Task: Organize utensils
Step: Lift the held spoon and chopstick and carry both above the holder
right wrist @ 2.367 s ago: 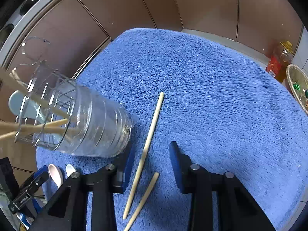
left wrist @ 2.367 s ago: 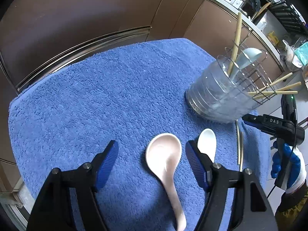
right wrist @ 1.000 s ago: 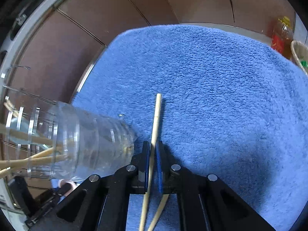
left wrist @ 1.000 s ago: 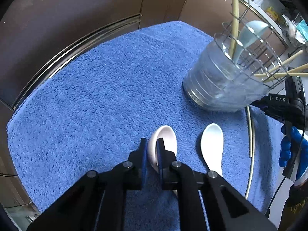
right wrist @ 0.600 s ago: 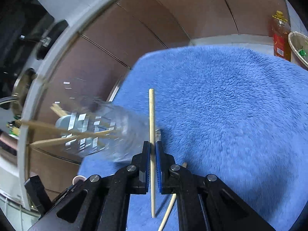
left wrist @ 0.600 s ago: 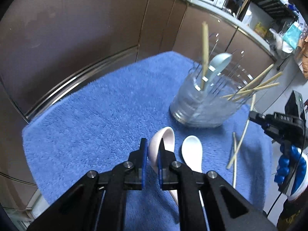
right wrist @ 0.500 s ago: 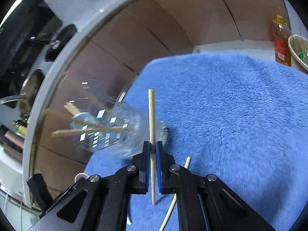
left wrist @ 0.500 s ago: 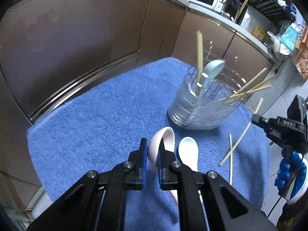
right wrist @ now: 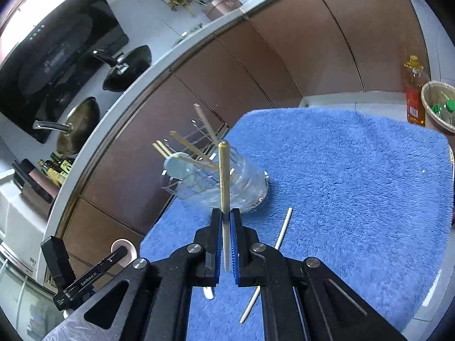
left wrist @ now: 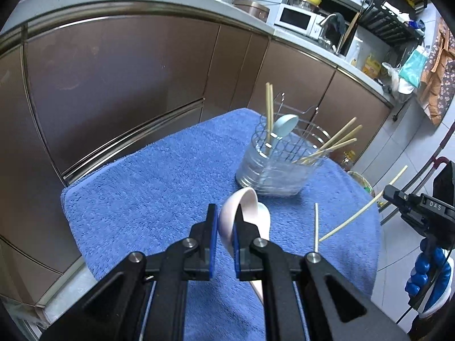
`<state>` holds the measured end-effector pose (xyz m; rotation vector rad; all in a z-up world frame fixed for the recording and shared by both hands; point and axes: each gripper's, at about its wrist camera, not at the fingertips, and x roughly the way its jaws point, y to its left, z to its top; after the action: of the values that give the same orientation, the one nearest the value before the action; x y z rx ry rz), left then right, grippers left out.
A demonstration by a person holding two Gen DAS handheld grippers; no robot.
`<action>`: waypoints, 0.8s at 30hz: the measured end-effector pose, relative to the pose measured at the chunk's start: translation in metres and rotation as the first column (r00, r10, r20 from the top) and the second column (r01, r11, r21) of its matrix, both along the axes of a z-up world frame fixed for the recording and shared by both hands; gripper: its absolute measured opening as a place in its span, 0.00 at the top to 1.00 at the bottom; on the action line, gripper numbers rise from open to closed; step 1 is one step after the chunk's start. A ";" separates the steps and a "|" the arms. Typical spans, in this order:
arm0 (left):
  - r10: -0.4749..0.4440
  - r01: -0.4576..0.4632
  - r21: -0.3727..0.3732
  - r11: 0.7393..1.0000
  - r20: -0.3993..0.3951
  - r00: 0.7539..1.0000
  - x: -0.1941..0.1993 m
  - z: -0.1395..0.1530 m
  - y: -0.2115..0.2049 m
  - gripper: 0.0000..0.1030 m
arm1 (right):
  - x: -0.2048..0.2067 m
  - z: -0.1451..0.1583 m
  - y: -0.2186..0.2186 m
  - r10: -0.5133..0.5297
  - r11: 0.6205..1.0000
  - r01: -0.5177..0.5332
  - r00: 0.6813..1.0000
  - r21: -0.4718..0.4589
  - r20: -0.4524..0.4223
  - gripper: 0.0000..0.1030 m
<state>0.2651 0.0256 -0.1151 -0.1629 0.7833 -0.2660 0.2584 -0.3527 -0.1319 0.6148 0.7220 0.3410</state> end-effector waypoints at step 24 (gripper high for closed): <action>0.060 -0.049 -0.048 0.998 0.268 0.962 0.049 0.119 -0.053 0.92 | 0.007 0.128 0.044 0.050 0.989 -0.003 0.948 -0.148 0.314 0.94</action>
<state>0.3144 -0.0275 0.0044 -0.1829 0.5028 -0.2460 0.2654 -0.3088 -0.0041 0.3985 0.4411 0.3972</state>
